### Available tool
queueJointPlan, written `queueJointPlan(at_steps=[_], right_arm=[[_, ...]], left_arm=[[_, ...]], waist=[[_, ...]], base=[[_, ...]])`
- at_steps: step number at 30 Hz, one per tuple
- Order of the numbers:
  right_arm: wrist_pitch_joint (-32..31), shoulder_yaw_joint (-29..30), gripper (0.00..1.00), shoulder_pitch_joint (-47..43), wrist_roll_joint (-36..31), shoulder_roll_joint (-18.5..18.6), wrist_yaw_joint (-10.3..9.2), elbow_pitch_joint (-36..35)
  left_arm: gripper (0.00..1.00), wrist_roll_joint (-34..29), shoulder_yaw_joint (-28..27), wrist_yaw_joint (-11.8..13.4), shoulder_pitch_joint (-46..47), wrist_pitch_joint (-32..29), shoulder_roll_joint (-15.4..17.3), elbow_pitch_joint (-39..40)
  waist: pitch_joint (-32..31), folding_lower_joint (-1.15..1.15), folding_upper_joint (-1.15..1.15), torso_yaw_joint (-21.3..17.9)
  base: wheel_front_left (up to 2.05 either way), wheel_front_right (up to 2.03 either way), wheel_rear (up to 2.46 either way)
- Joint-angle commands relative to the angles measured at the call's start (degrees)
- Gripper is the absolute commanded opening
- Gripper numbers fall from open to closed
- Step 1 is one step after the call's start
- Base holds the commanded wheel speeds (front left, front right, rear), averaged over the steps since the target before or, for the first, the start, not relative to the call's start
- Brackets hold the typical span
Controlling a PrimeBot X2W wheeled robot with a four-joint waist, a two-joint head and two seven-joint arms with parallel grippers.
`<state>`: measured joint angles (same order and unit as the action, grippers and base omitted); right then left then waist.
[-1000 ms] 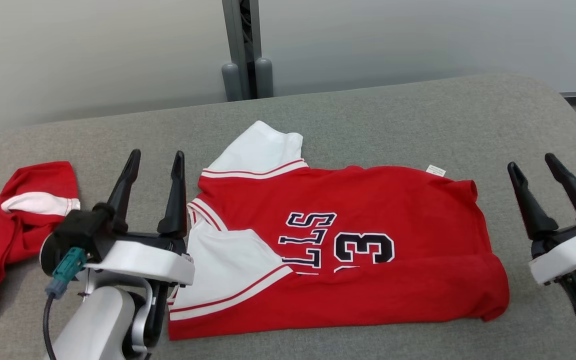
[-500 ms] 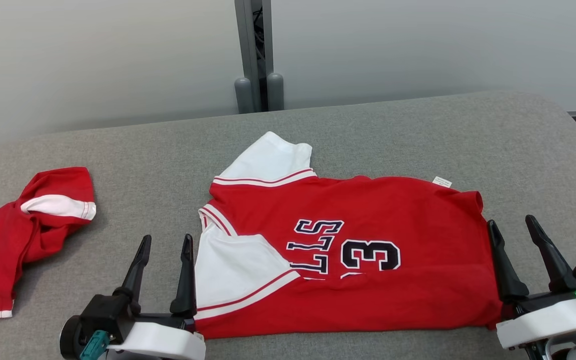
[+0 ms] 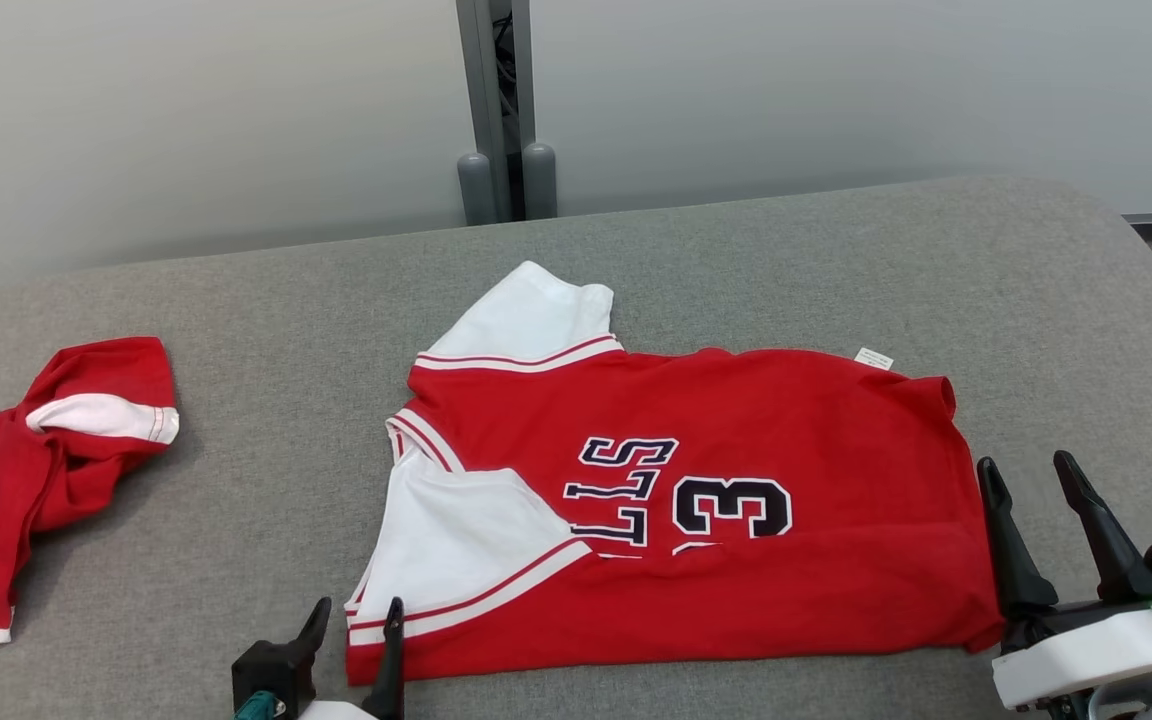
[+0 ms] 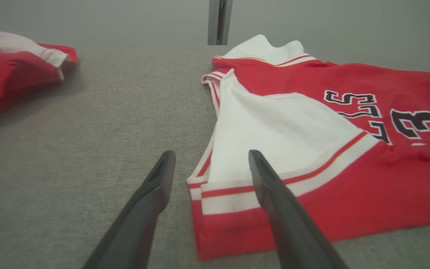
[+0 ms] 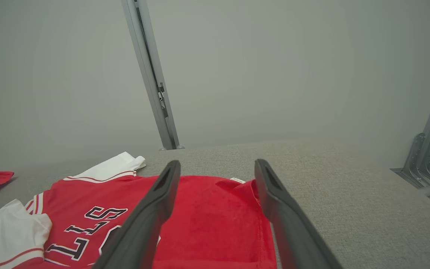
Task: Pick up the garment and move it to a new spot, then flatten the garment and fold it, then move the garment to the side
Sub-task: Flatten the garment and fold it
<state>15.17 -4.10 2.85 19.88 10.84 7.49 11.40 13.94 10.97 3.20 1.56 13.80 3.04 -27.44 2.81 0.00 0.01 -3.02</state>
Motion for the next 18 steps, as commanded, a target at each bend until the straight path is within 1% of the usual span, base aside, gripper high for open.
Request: queueJointPlan(at_steps=[1, 3, 7, 10, 17, 18], right_arm=[[0.1, 0.3, 1.00, -0.9, 0.0, 0.0, 0.01, 0.3], [0.1, 0.2, 1.00, -0.8, -0.2, -0.1, 0.01, 0.6], [0.1, 0.3, 1.00, -0.3, -0.1, -0.4, 0.01, 1.0], [0.1, 0.5, 1.00, -0.1, 0.1, -0.5, 0.01, 1.2], [0.1, 1.9, 1.00, -0.1, -0.1, -0.8, 0.01, 2.4], [0.1, 2.3, 1.00, -0.2, -0.3, -0.9, 0.01, 2.9]], left_arm=[[1.00, 0.2, 0.4, -0.3, 1.4, -0.8, 0.3, -1.6], [1.00, 0.3, 0.6, -0.4, 2.1, -2.1, 0.4, -3.5], [1.00, 0.9, -0.1, 1.2, 3.2, -4.0, 0.4, -6.0], [1.00, 1.5, -0.1, 1.7, 4.0, -5.3, 0.3, -7.5], [1.00, 3.1, 1.2, 0.4, 4.9, -7.2, 0.1, -9.3], [0.85, 3.6, 1.5, 0.0, 5.1, -7.5, 0.1, -9.5]], waist=[[0.1, 0.00, -0.01, -0.2], [0.2, 0.00, -0.01, -0.4], [0.6, 0.00, -0.01, -0.7], [1.0, 0.00, -0.01, -0.9], [1.7, 0.00, -0.01, -1.1], [1.7, 0.00, -0.01, -1.1]], base=[[0.00, 0.00, 0.00], [0.00, 0.00, 0.00], [0.00, 0.00, 0.00], [0.00, 0.00, 0.00], [0.00, 0.00, 0.00], [0.00, 0.00, 0.00]])
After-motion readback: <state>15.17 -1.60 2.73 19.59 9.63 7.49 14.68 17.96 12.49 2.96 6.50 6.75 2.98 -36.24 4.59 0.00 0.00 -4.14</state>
